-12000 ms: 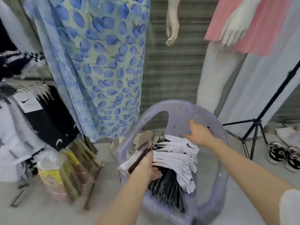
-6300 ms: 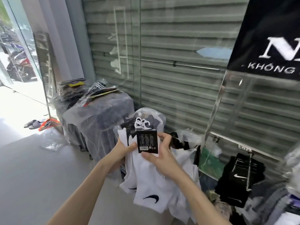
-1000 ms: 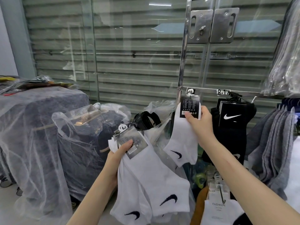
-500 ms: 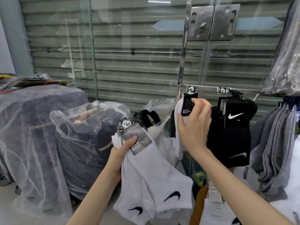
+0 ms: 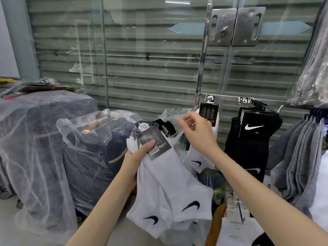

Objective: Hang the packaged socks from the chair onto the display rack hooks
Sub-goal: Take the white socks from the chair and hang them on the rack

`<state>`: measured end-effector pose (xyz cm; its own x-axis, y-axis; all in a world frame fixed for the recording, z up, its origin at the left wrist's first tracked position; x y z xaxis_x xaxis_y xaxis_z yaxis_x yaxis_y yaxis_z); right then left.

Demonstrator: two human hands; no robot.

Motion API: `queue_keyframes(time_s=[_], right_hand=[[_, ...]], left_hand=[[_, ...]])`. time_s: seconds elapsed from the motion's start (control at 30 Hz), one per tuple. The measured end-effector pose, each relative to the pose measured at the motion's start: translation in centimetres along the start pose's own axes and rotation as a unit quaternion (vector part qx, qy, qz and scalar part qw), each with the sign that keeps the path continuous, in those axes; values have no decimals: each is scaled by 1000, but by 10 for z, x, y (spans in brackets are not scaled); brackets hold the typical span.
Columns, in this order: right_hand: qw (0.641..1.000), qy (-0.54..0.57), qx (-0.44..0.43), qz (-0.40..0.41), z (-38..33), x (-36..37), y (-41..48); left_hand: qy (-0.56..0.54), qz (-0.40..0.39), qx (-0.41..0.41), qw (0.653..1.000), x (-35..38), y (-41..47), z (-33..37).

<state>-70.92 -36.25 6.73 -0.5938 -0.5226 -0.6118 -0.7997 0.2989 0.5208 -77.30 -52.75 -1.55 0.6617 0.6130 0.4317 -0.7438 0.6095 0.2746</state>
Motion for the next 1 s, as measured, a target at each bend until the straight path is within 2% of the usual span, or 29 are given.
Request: queue_keyframes(time_s=[0.07, 0.1, 0.13, 0.27, 0.43, 0.57, 0.67, 0.77, 1.0], right_hand=[[984, 84, 10, -158, -15, 24, -13], [976, 88, 14, -199, -17, 33, -19], [975, 87, 12, -205, -16, 38, -22], [977, 129, 9, -171, -16, 38, -24], [975, 185, 12, -121, -17, 29, -19], [941, 313, 99, -77, 3, 14, -18], [944, 301, 118, -59, 21, 0, -20], [957, 269, 107, -1, 34, -16, -19], [983, 168, 24, 76, 28, -39, -11]], left_hand=[[12, 3, 16, 1000, 3, 5, 3], [14, 6, 14, 1000, 4, 6, 2], [10, 6, 7, 1000, 5, 7, 2], [10, 7, -5, 1000, 4, 6, 2], [-6, -31, -50, 998, 2, 1, 1], [-24, -22, -70, 997, 2, 2, 6], [-36, -8, -59, 998, -1, 9, 15], [-40, -4, -53, 998, -1, 16, 19], [-20, -26, -67, 997, 9, 23, 14]])
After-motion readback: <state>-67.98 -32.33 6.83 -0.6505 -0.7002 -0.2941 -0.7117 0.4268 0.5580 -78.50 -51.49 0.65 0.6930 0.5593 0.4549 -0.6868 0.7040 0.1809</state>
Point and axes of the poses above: each hand's wrist, its own y-axis towards the middle knuckle, its own x-axis out of the palm, z = x × y, the point moved 5 cm from there along y, towards the middle knuckle, and after that the axes turned 9 degrees about -z, right-handed, at the moved point
